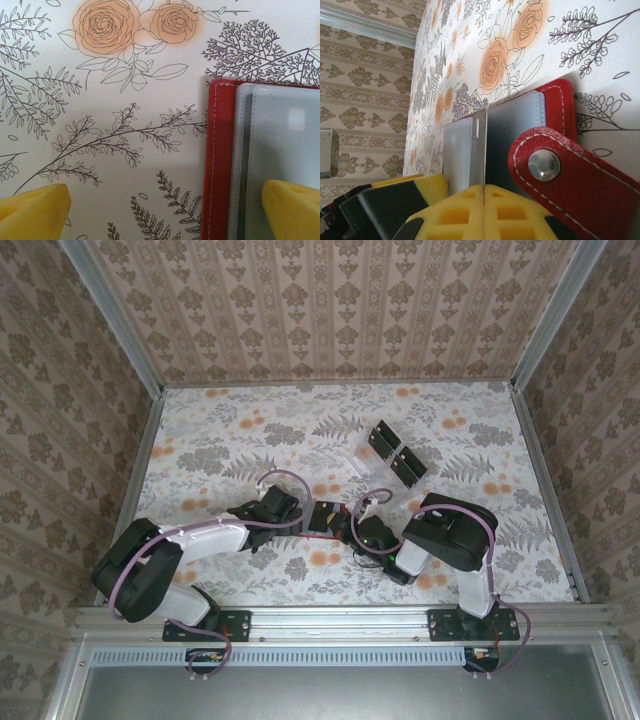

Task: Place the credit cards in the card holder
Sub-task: Insert the credit card into the card slot.

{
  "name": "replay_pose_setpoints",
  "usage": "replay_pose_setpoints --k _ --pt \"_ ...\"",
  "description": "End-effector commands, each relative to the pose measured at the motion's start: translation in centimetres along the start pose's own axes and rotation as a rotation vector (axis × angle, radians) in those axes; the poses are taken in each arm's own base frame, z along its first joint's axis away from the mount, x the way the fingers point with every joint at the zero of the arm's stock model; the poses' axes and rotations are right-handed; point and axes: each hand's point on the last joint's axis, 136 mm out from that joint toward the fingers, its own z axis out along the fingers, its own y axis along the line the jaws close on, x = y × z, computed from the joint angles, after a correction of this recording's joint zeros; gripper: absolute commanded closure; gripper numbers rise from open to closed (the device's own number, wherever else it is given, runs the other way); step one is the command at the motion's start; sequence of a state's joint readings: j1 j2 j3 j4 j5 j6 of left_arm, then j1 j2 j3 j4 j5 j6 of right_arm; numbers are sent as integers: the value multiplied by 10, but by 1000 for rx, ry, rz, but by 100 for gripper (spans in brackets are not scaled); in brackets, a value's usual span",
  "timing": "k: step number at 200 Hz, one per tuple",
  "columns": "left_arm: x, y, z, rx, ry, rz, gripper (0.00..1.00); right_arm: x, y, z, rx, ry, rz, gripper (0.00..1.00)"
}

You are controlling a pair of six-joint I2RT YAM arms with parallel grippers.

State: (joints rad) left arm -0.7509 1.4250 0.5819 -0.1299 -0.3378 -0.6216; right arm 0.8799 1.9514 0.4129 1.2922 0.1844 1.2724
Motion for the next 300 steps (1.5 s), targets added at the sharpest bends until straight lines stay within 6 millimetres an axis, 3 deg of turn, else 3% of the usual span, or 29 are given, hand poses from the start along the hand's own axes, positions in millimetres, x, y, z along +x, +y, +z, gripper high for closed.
replay_pose_setpoints --k 1,115,185,300 --pt "28 22 3 -72 87 28 0 -13 7 3 -17 -56 4 100" --pt "29 22 3 -73 87 29 0 4 4 12 -15 -17 -1 100" --pt "29 22 3 -71 88 26 0 -8 -10 -4 32 -71 -16 100" --pt "30 22 3 -70 89 29 0 -7 -23 -4 64 -74 -17 100"
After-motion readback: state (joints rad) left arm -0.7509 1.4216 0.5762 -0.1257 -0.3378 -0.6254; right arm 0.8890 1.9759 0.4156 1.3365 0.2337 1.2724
